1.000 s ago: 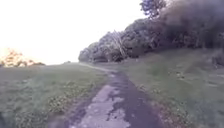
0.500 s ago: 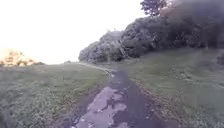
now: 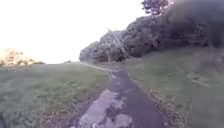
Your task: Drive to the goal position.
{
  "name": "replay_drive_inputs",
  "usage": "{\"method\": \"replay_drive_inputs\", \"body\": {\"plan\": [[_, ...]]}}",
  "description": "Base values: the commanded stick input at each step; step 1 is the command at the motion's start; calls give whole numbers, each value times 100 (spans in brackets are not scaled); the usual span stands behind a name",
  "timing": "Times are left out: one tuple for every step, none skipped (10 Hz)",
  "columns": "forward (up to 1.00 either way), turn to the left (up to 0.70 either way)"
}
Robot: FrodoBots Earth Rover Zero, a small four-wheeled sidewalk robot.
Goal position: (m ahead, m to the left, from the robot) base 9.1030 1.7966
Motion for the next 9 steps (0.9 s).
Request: {"method": "replay_drive_inputs", "body": {"plan": [[70,0],[70,0],[70,0],[70,0],[70,0],[70,0],[70,0],[70,0],[70,0]]}}
